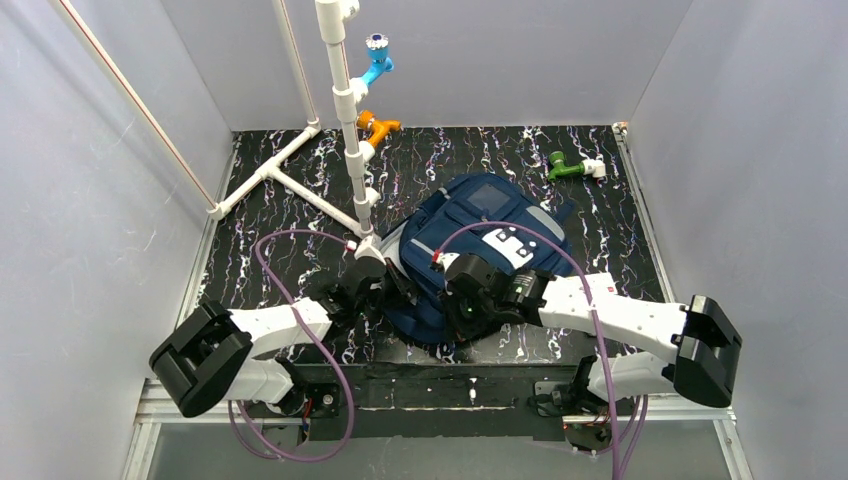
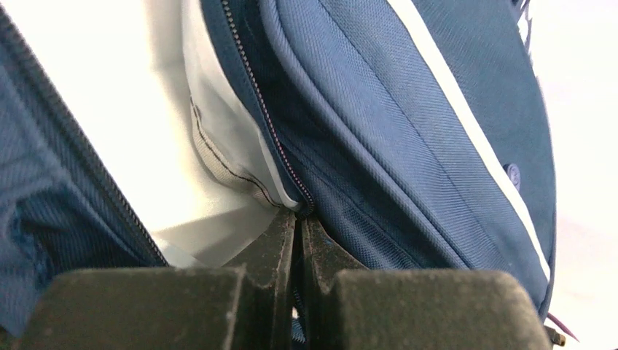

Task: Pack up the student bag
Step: Zip the student bag at the center of the board.

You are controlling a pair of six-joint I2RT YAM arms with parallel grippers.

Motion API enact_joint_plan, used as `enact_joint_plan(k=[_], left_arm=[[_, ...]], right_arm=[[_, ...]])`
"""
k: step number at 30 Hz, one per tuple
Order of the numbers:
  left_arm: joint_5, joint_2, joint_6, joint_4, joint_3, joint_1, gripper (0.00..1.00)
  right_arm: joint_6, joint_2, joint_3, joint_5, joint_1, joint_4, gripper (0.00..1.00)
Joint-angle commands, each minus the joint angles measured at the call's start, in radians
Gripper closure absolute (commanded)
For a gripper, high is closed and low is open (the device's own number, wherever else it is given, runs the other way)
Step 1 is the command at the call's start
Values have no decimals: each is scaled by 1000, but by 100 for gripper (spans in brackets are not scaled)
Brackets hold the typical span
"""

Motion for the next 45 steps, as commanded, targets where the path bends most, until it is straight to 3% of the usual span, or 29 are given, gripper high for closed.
enact_joint_plan(k=[1, 3, 6, 11, 13, 18, 23, 28, 34, 38, 42, 45], left_arm=[[-72, -73, -24, 152, 26, -63, 100], [-95, -135, 2, 139, 0, -54, 100], [-68, -240, 37, 80, -16, -9, 77], [-76, -389, 121, -278, 59, 32, 29], [-80, -437, 164, -374, 92, 39, 23], [-65, -540, 292, -529, 142, 41, 23], [102, -679, 358, -412, 100, 42, 29], [228, -619, 507, -395, 131, -3, 32], [28, -575, 704, -416, 154, -246, 35], [-177, -552, 807, -475, 146, -395, 36], [-353, -482, 826, -514, 155, -503, 33], [-444, -399, 827, -515, 176, -558, 37]], right_arm=[[36, 32, 74, -113, 26, 121, 99], [31, 23, 59, -108, 26, 121, 99], [21, -24, 8, -38, 24, 100, 99], [24, -73, -60, -25, 4, 126, 99], [22, -73, -58, -28, -2, 128, 99], [33, -55, -9, -65, -17, 135, 99], [95, -32, 18, -165, -65, 176, 99], [245, 20, 43, -277, -137, 246, 99], [414, 119, 94, -320, -193, 202, 99], [544, 118, 61, -333, -219, 210, 99], [660, 100, 11, -320, -243, 199, 99], [734, 90, -21, -324, -252, 222, 99]])
